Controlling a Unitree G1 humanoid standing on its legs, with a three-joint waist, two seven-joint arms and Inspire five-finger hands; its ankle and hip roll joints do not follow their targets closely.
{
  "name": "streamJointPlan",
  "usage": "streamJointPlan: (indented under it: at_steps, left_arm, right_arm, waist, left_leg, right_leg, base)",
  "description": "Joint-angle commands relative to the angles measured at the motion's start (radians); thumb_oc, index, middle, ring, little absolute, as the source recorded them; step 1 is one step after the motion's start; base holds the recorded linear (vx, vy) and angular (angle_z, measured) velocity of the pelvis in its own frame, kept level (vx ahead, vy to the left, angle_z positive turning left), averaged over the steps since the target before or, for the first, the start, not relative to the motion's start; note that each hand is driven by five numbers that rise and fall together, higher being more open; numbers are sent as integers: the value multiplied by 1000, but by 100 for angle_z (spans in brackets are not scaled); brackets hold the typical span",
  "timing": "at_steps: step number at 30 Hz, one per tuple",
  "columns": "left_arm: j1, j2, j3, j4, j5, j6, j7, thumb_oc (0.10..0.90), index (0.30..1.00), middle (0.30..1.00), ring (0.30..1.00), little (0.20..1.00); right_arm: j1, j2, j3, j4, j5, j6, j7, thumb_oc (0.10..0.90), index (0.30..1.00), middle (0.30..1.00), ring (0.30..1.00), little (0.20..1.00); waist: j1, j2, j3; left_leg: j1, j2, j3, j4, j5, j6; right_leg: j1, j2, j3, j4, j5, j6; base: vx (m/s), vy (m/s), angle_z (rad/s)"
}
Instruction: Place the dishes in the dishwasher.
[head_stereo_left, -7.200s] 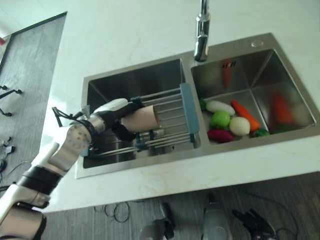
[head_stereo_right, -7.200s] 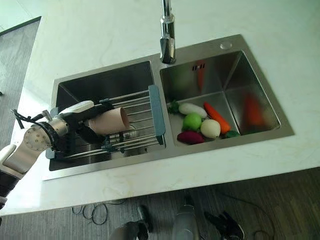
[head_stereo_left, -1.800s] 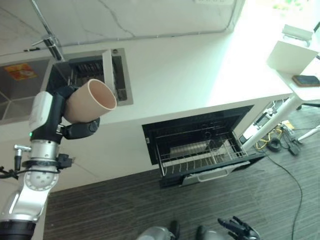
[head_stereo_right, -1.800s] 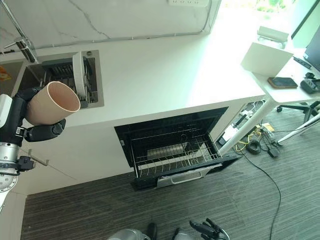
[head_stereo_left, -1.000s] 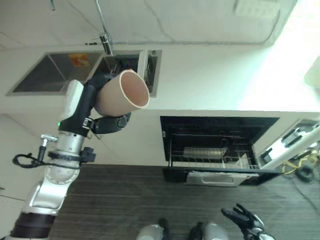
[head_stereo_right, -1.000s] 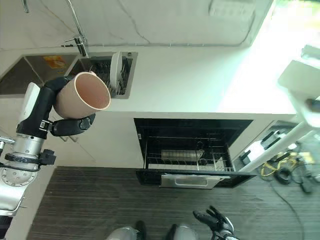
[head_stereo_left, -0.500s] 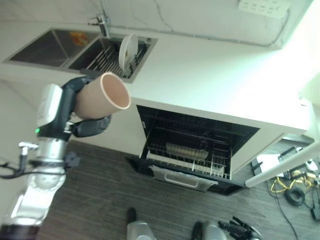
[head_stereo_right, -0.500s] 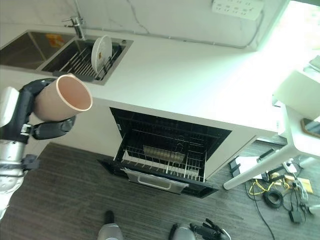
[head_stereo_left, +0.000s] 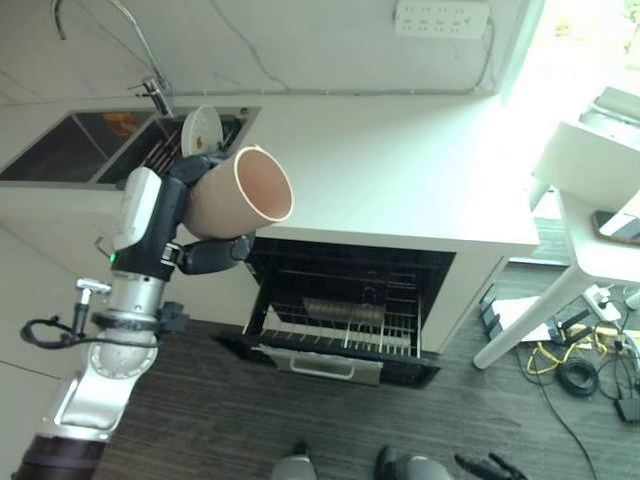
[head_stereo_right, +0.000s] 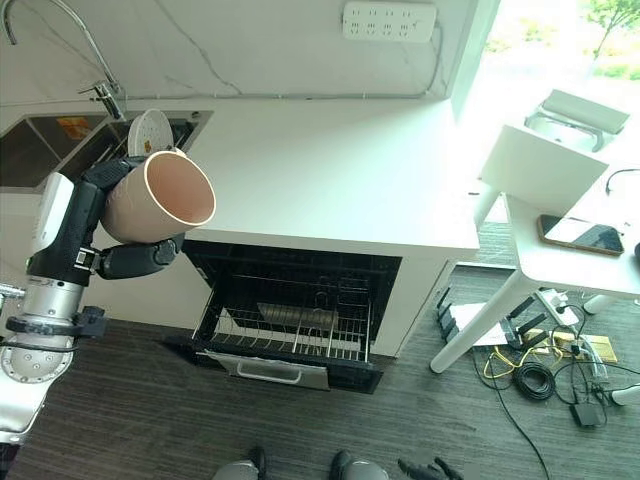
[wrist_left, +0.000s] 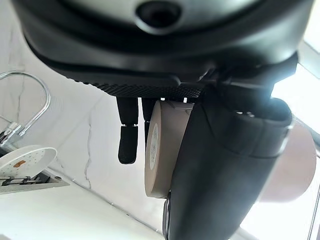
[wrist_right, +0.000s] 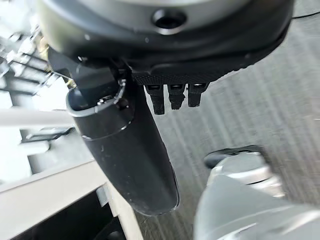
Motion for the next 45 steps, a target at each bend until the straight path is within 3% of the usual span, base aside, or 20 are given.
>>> streamJointPlan:
  at_steps: [1, 3, 6, 13, 15, 18, 22, 26, 27, 29, 34, 36, 39, 41, 45]
  left_arm:
    - [-98, -8, 114, -56, -40, -79, 53, 400, 300, 300, 300, 300]
    - [-102, -26, 85, -54, -42, -82, 55, 400, 300, 300, 300, 300]
    - [-103, -79, 45, -46, -165, -105, 19, 400, 300, 300, 300, 300]
    - [-110, -175, -18, -10, -337, -172, -80, 400, 300, 300, 300, 300]
    - [-118, -190, -30, -2, -376, -178, -93, 400, 300, 300, 300, 300]
    - [-138, -238, -70, 44, -459, -181, -114, 400, 300, 300, 300, 300]
    - [-141, -269, -84, 75, -429, -202, -81, 400, 300, 300, 300, 300]
    - [-131, -281, -74, 82, -403, -204, -46, 400, 300, 300, 300, 300]
    - [-125, -288, -69, 84, -400, -199, -28, 400, 300, 300, 300, 300]
    - [-123, -299, -72, 89, -398, -193, -21, 400, 300, 300, 300, 300]
    - [-131, -362, -100, 101, -441, -156, 8, 400, 300, 300, 300, 300]
    - [-137, -382, -118, 112, -408, -140, 47, 400, 300, 300, 300, 300]
    - [-140, -392, -131, 128, -364, -147, 107, 400, 300, 300, 300, 300]
    - [-150, -397, -142, 149, -295, -150, 222, 400, 300, 300, 300, 300]
    - [-160, -406, -159, 173, -195, -158, 346, 400, 300, 300, 300, 300]
  right_arm:
    - [-24, -1, -22, -35, 72, -85, 2, 800, 900, 900, 900, 900]
    - [-15, 5, -42, -60, 106, -125, 0, 800, 900, 900, 900, 900]
    - [-7, 10, -67, -173, 131, -212, -44, 800, 900, 900, 900, 900]
    - [7, 6, -79, -454, 69, -344, -165, 800, 900, 900, 900, 900]
    - [8, 3, -79, -512, 38, -360, -186, 800, 900, 900, 900, 900]
    - [2, -21, -41, -690, -157, -426, -319, 800, 900, 900, 900, 900]
    - [3, -27, -29, -802, -246, -457, -403, 800, 900, 900, 900, 900]
    - [20, -21, -36, -910, -236, -485, -346, 800, 900, 900, 900, 900]
    - [30, -21, -31, -996, -221, -514, -273, 800, 900, 900, 900, 900]
    - [37, -30, -25, -1072, -221, -553, -228, 800, 900, 900, 900, 900]
    - [8, -84, 13, -1263, -346, -694, -278, 800, 900, 900, 900, 900]
    - [-15, -102, 34, -1320, -324, -738, -255, 800, 900, 900, 900, 900]
    - [-37, -110, 62, -1369, -278, -749, -193, 800, 900, 900, 900, 900]
    - [-59, -121, 98, -1387, -216, -717, -116, 800, 900, 900, 900, 900]
    - [-84, -113, 170, -1398, -186, -692, -28, 800, 900, 900, 900, 900]
  waist:
    - [0, -6, -65]
    - [-6, -13, -70]
    - [-23, -26, -70]
    - [-57, -48, -66]
    - [-63, -52, -66]
    - [-82, -59, -60]
    - [-98, -64, -60]
    - [-116, -65, -56]
    - [-127, -64, -54]
    - [-132, -63, -52]
    - [-136, -63, -52]
    - [-138, -61, -49]
    - [-133, -63, -56]
    - [-127, -64, -54]
    - [-108, -71, -61]
  left_leg:
    - [-64, 3, 19, 113, -135, 42]
    - [-53, -7, 19, 113, -148, 51]
    - [-32, -18, 39, 113, -165, 67]
    - [-3, -21, 75, 113, -182, 79]
    - [2, -23, 81, 113, -184, 83]
    - [23, -32, 96, 113, -192, 96]
    - [38, -41, 109, 113, -200, 105]
    - [57, -42, 131, 113, -205, 112]
    - [63, -45, 137, 113, -206, 114]
    - [73, -47, 140, 113, -215, 115]
    - [71, -58, 142, 113, -215, 121]
    - [80, -60, 144, 113, -224, 122]
    - [74, -60, 146, 113, -216, 121]
    - [78, -61, 139, 113, -215, 119]
    - [75, -63, 125, 113, -213, 119]
  right_leg:
    - [105, -164, 4, -108, -4, 195]
    - [103, -167, 15, -108, 0, 201]
    - [91, -166, 46, -108, 11, 208]
    - [75, -169, 69, -108, 29, 215]
    - [73, -169, 73, -108, 33, 216]
    - [74, -171, 89, -108, 40, 216]
    - [67, -170, 107, -108, 49, 218]
    - [67, -169, 118, -108, 53, 219]
    - [65, -169, 122, -108, 56, 220]
    - [70, -169, 123, -108, 53, 224]
    - [59, -168, 129, -108, 56, 222]
    - [67, -163, 131, -108, 47, 221]
    - [61, -160, 135, -108, 50, 215]
    - [71, -158, 133, -108, 45, 212]
    - [80, -157, 126, -108, 40, 207]
  base:
    - [28, 31, -14]
    - [34, 37, -15]
    - [14, 41, -26]
    - [-11, 11, -14]
    - [1, 6, -22]
    - [6, 44, -23]
    - [-11, 36, -35]
    - [1, 45, -53]
    - [6, 43, -69]
    - [24, 46, -53]
    - [-19, 24, -26]
    - [0, 13, -5]
    - [-12, 1, -8]
    - [0, 0, 0]
    - [15, -23, 2]
